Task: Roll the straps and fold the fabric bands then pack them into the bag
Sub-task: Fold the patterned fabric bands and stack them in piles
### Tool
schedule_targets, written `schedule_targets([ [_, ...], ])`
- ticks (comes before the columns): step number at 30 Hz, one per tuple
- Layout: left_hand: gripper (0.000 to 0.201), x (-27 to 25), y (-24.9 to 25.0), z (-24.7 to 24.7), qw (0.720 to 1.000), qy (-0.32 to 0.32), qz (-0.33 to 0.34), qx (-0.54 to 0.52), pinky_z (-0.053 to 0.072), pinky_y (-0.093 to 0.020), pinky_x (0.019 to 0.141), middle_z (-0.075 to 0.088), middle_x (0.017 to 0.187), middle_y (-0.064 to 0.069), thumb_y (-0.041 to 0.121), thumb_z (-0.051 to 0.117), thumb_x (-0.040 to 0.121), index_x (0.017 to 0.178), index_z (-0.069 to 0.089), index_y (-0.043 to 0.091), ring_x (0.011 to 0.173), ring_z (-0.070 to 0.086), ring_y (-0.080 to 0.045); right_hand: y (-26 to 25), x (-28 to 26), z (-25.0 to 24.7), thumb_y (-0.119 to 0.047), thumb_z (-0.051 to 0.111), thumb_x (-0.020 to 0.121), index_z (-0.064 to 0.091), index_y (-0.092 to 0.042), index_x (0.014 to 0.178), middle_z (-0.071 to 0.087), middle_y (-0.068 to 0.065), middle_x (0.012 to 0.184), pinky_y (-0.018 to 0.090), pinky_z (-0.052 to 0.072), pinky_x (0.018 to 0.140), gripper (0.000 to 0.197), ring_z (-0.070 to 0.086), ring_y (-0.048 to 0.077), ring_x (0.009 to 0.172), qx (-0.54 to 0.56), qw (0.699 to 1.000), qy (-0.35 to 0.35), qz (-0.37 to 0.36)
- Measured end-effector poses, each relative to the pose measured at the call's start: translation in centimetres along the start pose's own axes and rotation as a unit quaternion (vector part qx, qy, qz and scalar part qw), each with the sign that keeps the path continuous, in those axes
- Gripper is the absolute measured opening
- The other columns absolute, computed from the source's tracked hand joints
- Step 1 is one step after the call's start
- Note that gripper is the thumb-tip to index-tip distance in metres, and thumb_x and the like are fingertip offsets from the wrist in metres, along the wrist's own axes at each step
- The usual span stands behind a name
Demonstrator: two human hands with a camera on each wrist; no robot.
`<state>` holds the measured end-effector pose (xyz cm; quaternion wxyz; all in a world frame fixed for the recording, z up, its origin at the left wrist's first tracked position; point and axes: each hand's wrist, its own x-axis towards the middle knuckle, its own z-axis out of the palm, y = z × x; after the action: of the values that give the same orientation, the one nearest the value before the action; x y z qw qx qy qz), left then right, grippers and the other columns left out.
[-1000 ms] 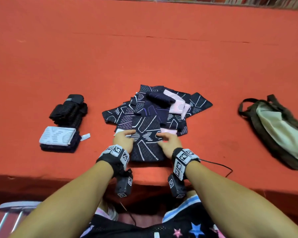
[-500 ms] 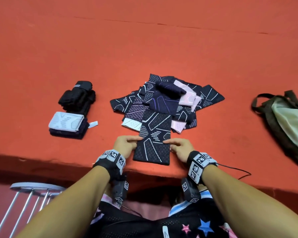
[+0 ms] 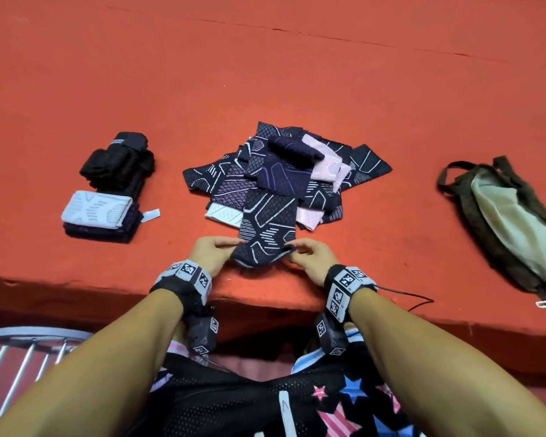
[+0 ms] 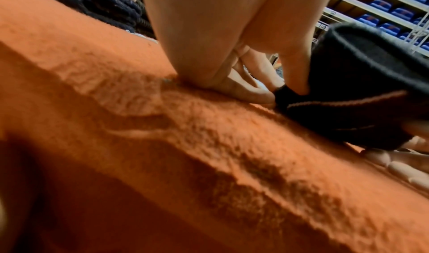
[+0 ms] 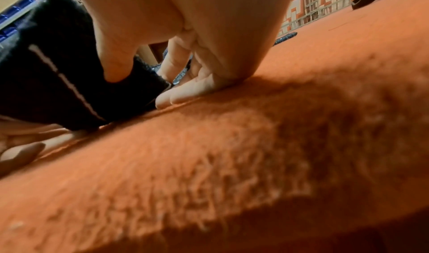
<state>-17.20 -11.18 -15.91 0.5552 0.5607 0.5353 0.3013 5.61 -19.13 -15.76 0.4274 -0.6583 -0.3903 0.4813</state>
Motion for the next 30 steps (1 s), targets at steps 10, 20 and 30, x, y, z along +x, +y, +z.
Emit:
schedule_targets([
  [10,0.026,-0.2,-0.4,0.3,0.998,0.046,-0.025,0.023,0.047,-0.024,0.071,0.069,0.062,0.010,0.038,0.081,0.081,0.062,0.072,0.023,0.064,0.063,-0.010,0.0,0.1,0.3,-0.043,0.068,0.092,0.050,-0.021,0.059,0.053,-0.013,0.048,0.029,0.045,0.068,0.044,0.051,0.009,0.055,-0.087,0.995,0.047,0.003],
  [20,0.039,-0.6,-0.3,1.0,0.988,0.087,-0.009,0.123,0.037,-0.025,0.058,0.056,0.055,0.007,0.039,0.078,0.084,0.058,0.057,0.017,0.052,0.050,-0.006,0.1,0.8,0.4,-0.040,0.072,0.086,0.052,-0.020,0.066,0.056,-0.001,0.062,0.030,0.040,0.062,0.034,0.050,0.016,0.058,-0.145,0.984,0.102,0.015],
  [30,0.024,0.4,-0.9,0.9,0.993,0.060,0.043,0.089,0.045,-0.027,0.068,0.063,0.074,0.009,0.014,0.076,0.085,0.081,0.071,0.037,0.063,0.053,-0.011,1.2,2.0,0.2,-0.020,0.067,0.090,0.069,-0.045,0.109,0.057,-0.011,0.064,0.033,0.051,0.076,0.030,0.058,0.010,0.065,-0.154,0.986,0.046,-0.036],
])
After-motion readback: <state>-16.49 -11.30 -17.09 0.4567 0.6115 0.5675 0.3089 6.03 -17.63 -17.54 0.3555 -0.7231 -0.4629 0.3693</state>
